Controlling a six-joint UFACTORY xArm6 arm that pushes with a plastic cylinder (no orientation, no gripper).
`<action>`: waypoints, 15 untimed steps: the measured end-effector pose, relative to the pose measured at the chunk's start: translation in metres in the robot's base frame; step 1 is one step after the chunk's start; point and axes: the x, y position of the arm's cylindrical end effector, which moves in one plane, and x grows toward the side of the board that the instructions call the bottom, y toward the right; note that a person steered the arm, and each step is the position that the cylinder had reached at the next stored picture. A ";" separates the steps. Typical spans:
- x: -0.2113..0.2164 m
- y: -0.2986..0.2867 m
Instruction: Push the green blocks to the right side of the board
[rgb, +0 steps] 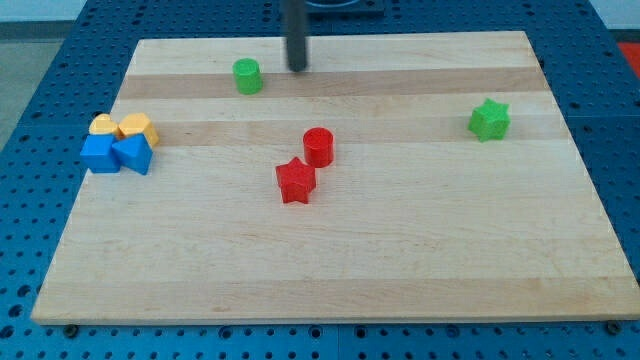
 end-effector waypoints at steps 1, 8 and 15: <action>0.000 -0.092; 0.084 -0.009; 0.120 0.182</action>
